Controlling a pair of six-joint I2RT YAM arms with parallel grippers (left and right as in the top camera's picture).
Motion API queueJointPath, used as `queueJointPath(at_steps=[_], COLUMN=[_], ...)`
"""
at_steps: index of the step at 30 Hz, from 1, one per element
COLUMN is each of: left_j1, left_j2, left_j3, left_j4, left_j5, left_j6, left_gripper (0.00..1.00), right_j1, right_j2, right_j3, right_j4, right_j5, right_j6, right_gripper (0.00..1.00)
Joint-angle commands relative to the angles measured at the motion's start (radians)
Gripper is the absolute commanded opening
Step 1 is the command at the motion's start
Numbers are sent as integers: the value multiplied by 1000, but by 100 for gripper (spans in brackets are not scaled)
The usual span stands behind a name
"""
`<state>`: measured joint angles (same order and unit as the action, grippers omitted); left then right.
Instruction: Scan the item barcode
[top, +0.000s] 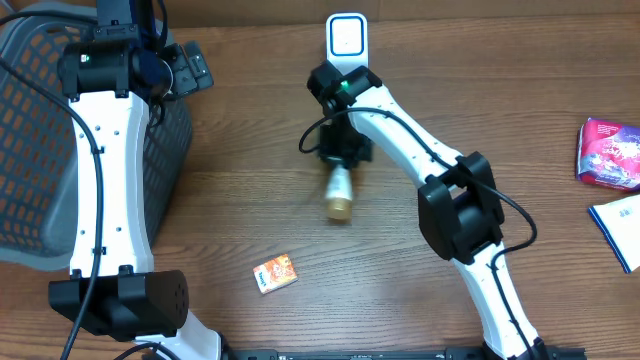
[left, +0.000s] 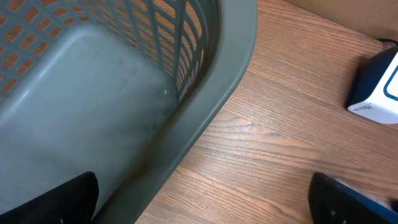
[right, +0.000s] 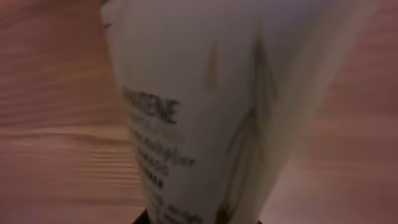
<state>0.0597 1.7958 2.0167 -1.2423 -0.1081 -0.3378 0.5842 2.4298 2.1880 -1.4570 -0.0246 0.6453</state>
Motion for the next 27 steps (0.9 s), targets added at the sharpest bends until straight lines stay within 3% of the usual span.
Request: queueJointPath(at_steps=[1,6,11,17,18,19,26,27], left_j1=[-1,-1,-1,-1,-1,-1,-1,-1], left_j2=[11,11,11,11,11,11,11,11], left_j3=[0,0,0,0,0,0,0,0], left_j4=[-3,-3,-3,-3,-3,-3,-3,-3], left_j5=[5,4,5,5,5,5,5,5], left_j6=[1,1,1,1,1,1,1,1], left_gripper=[100,100,100,100,100,100,100,100], right_j1=[-11,-11,-10,-7,-6,-5,-6,-6], right_j2=[-49,-49,-49,-49,-49,-49,-57,-59], right_j3=[16,5,-43,-155,-181,-196,-167,-144], right_j4=[-112,-95,115,117,117,117,110,108], right_j5=[410,526,528,481,474,470,438,423], right_j6=[201,355,358,362,362,362,296,266], right_gripper=[4,4,4,4,9,23,99,100])
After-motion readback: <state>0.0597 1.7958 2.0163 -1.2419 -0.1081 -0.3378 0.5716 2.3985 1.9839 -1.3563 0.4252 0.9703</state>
